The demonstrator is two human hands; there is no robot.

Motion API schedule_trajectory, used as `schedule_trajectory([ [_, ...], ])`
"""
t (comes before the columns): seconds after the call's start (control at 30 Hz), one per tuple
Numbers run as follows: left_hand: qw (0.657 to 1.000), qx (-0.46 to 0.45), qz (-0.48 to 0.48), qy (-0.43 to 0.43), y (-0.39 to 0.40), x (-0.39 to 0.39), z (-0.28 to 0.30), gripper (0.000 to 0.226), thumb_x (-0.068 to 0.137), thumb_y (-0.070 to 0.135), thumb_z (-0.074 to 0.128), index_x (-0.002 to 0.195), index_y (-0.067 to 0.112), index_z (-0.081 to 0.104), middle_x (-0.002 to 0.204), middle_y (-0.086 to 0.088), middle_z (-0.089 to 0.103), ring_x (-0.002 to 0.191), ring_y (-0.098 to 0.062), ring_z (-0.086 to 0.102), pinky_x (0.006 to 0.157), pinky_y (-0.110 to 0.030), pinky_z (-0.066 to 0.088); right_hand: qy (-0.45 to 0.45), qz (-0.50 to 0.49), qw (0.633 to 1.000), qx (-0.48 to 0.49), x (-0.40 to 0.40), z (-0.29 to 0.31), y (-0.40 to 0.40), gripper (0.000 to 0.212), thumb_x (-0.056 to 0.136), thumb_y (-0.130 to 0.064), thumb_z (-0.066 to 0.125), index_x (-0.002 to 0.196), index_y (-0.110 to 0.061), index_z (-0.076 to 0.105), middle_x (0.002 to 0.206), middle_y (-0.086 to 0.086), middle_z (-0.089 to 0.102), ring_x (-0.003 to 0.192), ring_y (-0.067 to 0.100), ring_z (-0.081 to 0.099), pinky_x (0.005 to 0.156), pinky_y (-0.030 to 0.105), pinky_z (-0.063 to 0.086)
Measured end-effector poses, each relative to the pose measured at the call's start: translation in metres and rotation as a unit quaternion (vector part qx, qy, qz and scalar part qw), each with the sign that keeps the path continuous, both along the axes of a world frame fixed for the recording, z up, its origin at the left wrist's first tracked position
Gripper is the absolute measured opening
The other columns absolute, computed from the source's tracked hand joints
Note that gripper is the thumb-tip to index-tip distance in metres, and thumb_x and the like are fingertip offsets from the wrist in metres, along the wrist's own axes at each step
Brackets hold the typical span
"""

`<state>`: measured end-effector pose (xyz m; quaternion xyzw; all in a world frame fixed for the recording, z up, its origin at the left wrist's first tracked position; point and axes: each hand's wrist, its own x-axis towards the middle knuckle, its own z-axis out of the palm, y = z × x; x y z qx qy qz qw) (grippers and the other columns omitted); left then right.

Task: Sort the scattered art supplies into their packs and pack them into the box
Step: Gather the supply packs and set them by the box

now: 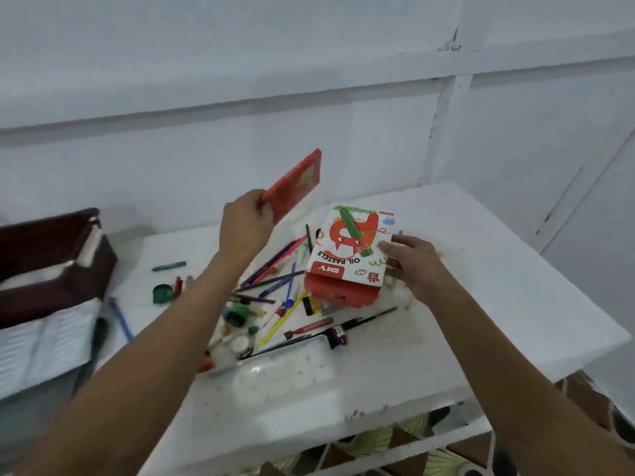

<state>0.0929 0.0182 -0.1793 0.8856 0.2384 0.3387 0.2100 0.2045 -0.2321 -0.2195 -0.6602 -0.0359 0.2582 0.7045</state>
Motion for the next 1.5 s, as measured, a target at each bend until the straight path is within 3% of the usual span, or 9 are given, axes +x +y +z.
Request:
schedule_trajectory([
  [0.1,0.982,-0.13,0.081,-0.111,0.021,-0.078,0.031,0.018,0.086,0.015,0.056,0.097,0.019,0.069,0.077,0.007,0.065,0.067,-0.008,0.058,0.065,-0.022,0.044,-0.011,0.074,0.997,0.021,-0.031,0.015,0.054,0.032,0.085,-0.005,0.066,0.115,-0.003,0.056,0.097,0.015,0.071,0.081,0.026,0.072,0.067,0.039,0.058],
  [0.23,0.907,-0.318,0.16,-0.227,0.054,-0.191,0.042,0.015,0.086,0.013,0.061,0.098,0.018,0.069,0.089,-0.002,0.072,0.076,-0.013,0.067,0.073,-0.028,0.056,-0.008,0.184,0.982,0.041,-0.098,0.022,0.136,0.03,0.086,-0.002,0.065,0.114,-0.001,0.054,0.098,0.017,0.07,0.078,0.028,0.072,0.064,0.04,0.06],
  [0.57,0.812,-0.431,0.353,-0.172,0.081,-0.395,0.013,0.007,0.085,0.016,0.065,0.079,0.016,0.067,0.081,-0.009,0.069,0.072,-0.024,0.065,0.082,-0.041,0.055,0.033,0.377,0.925,0.033,-0.275,0.015,0.28,0.03,0.087,-0.001,0.063,0.116,-0.002,0.053,0.108,0.018,0.067,0.085,0.029,0.069,0.064,0.035,0.056],
  [0.87,0.76,-0.527,0.353,-0.14,0.129,-0.435,-0.016,0.025,0.082,0.011,0.065,0.104,-0.002,0.062,0.095,-0.02,0.071,0.077,-0.029,0.069,0.079,-0.045,0.058,0.076,0.412,0.908,0.001,-0.341,-0.012,0.348,0.027,0.089,0.004,0.055,0.115,0.004,0.06,0.108,0.019,0.068,0.094,0.031,0.068,0.082,0.043,0.057],
  [0.97,0.781,-0.507,0.343,-0.121,0.139,-0.429,-0.026,0.035,0.082,0.01,0.065,0.116,0.003,0.061,0.1,-0.017,0.069,0.075,-0.025,0.068,0.075,-0.037,0.058,-0.001,0.427,0.904,-0.024,-0.334,-0.017,0.354,0.029,0.088,-0.003,0.061,0.116,0.003,0.061,0.108,0.014,0.069,0.091,0.025,0.069,0.085,0.039,0.056],
  [1.1,0.828,-0.415,0.375,-0.037,0.149,-0.416,-0.03,0.039,0.082,0.016,0.066,0.12,0.009,0.058,0.101,-0.01,0.065,0.069,-0.014,0.06,0.061,-0.026,0.047,-0.176,0.454,0.869,-0.089,-0.328,-0.017,0.356,0.019,0.088,-0.017,0.063,0.104,-0.007,0.066,0.09,0.0,0.067,0.074,0.008,0.061,0.063,0.016,0.046],
  [1.27,0.873,-0.28,0.363,0.168,0.156,-0.407,-0.033,0.026,0.087,0.023,0.059,0.109,0.008,0.06,0.098,-0.01,0.061,0.084,-0.021,0.053,0.073,-0.027,0.038,-0.321,0.496,0.789,-0.17,-0.326,-0.025,0.358,0.028,0.089,-0.02,0.056,0.111,-0.007,0.068,0.111,0.005,0.068,0.103,0.02,0.061,0.086,0.026,0.046],
  [1.37,0.882,-0.237,0.353,0.203,0.161,-0.403,-0.039,0.023,0.087,0.023,0.054,0.103,0.007,0.057,0.097,-0.013,0.061,0.096,-0.03,0.059,0.074,-0.03,0.041,-0.334,0.482,0.795,-0.157,-0.323,-0.023,0.353,0.025,0.09,-0.013,0.054,0.107,-0.001,0.068,0.109,0.008,0.069,0.101,0.02,0.062,0.078,0.019,0.044],
  [1.5,0.878,-0.155,0.38,0.246,0.161,-0.391,-0.042,0.052,0.087,0.037,0.051,0.132,0.011,0.044,0.128,-0.02,0.047,0.118,-0.038,0.047,0.099,-0.047,0.041,-0.352,0.426,0.824,-0.128,-0.311,-0.011,0.338,0.023,0.09,-0.011,0.056,0.105,0.002,0.067,0.101,0.003,0.066,0.095,0.015,0.059,0.072,0.015,0.039],
])
